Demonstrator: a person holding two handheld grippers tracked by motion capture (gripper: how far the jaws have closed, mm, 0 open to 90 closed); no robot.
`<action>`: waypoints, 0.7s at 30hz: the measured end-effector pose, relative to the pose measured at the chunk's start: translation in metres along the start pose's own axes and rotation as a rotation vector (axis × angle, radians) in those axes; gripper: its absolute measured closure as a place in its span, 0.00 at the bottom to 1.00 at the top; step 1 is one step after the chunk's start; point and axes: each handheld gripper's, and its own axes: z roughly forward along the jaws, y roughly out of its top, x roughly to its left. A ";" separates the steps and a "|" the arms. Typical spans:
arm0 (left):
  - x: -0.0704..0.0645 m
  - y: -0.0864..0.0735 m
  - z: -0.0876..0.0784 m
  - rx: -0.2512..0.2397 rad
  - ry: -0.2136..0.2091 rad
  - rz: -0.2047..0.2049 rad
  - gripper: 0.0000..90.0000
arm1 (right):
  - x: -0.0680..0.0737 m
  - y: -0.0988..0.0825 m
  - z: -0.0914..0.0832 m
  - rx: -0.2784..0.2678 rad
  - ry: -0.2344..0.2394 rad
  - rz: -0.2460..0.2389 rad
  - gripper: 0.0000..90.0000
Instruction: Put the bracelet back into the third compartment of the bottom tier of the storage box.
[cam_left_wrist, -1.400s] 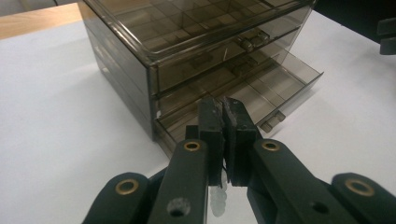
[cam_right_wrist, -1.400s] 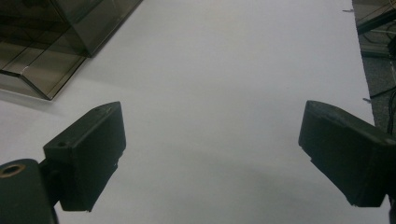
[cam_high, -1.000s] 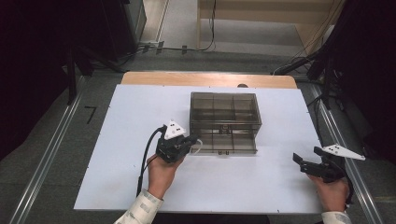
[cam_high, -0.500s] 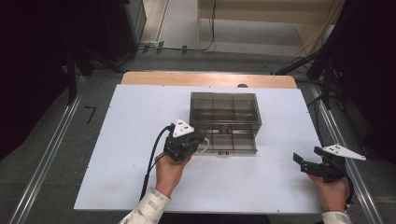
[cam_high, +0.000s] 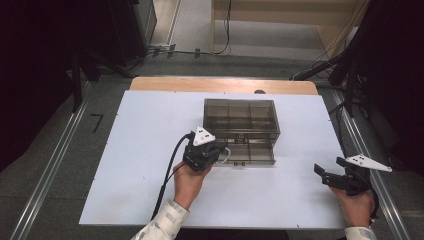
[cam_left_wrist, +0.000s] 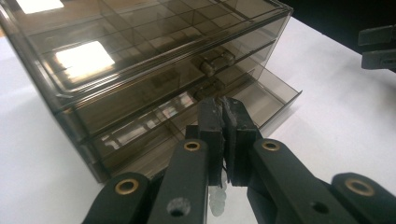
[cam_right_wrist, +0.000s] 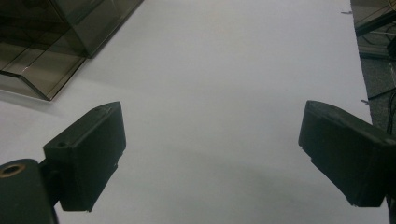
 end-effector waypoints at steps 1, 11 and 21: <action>-0.001 0.001 0.001 0.001 -0.003 0.003 0.98 | 0.000 0.000 0.000 0.000 -0.001 0.003 0.07; -0.006 0.005 0.013 0.000 -0.004 0.004 0.98 | -0.001 0.000 -0.001 -0.006 0.001 0.007 0.07; -0.009 0.011 0.023 -0.003 -0.011 0.008 0.98 | -0.001 0.000 -0.002 -0.005 0.003 0.004 0.07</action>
